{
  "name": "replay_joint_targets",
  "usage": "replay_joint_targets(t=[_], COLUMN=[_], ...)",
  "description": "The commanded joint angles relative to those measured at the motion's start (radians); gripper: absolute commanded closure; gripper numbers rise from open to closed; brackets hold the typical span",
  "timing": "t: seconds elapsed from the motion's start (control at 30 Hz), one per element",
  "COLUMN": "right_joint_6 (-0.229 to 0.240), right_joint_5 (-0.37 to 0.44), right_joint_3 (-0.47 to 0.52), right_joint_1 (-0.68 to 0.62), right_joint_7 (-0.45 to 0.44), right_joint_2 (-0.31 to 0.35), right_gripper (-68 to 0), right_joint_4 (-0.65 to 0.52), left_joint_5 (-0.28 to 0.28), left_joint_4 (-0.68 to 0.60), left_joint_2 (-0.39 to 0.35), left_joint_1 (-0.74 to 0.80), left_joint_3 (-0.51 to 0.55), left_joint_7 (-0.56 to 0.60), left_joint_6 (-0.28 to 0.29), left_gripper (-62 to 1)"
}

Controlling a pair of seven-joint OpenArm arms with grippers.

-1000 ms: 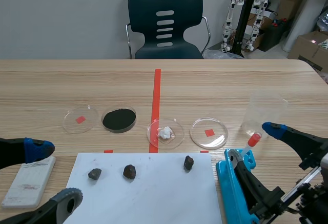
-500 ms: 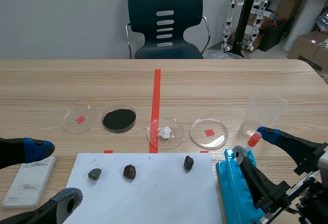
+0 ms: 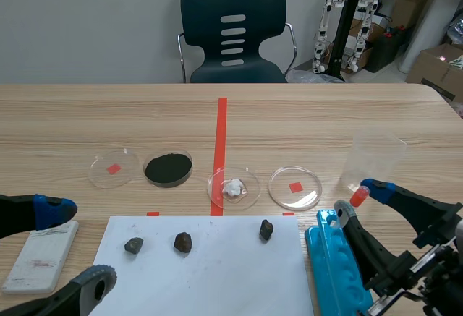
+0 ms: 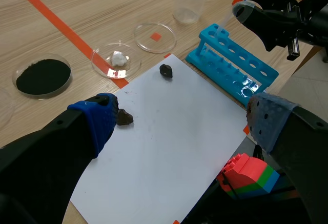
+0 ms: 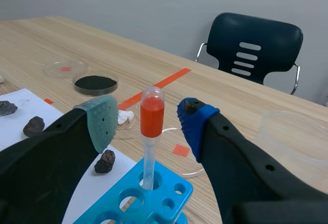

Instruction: Pick up the dropper by the top with the right hand

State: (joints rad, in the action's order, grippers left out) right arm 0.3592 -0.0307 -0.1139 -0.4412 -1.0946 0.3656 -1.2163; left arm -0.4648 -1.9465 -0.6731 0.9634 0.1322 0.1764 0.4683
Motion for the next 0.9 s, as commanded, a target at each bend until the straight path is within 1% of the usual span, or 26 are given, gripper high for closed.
replay_joint_targets(t=[0.0,0.03,0.2,0.33,0.4,0.53,0.87], right_joint_6=[0.001,0.001,0.001,0.001,0.001,0.001,0.002], right_joint_5=[0.01,0.01,0.01,0.01,0.01,0.01,0.008], right_joint_3=[0.0,0.0,0.0,0.0,0.0,0.0,0.0], right_joint_1=[0.008,0.008,0.008,0.008,0.008,0.008,0.008], right_joint_7=[-0.008,-0.007,0.008,0.019,0.015,-0.001,-0.001], right_joint_2=[0.006,0.006,0.006,0.006,0.006,0.006,0.006], right_gripper=[-23.9,-23.0,-22.8,-17.7,-16.4,-16.4,-16.4], right_joint_4=[-0.013,-0.013,-0.013,-0.013,-0.013,-0.013,-0.013], left_joint_5=[-0.013,-0.013,-0.013,-0.013,-0.013,-0.013,-0.013], left_joint_4=[-0.013,-0.013,-0.013,-0.013,-0.013,-0.013,-0.013], left_joint_2=[0.005,0.005,0.005,0.005,0.005,0.005,0.005], left_joint_1=[-0.006,-0.006,-0.006,-0.006,-0.006,-0.006,-0.006], left_joint_3=[0.003,0.003,0.003,0.003,0.003,0.003,0.003], left_joint_7=[0.014,0.014,0.014,0.014,0.014,0.014,0.014], left_joint_6=[0.003,0.003,0.003,0.003,0.003,0.003,0.003], left_gripper=[-52.5,-52.5,-52.5,-52.5,-52.5,-52.5,-52.5])
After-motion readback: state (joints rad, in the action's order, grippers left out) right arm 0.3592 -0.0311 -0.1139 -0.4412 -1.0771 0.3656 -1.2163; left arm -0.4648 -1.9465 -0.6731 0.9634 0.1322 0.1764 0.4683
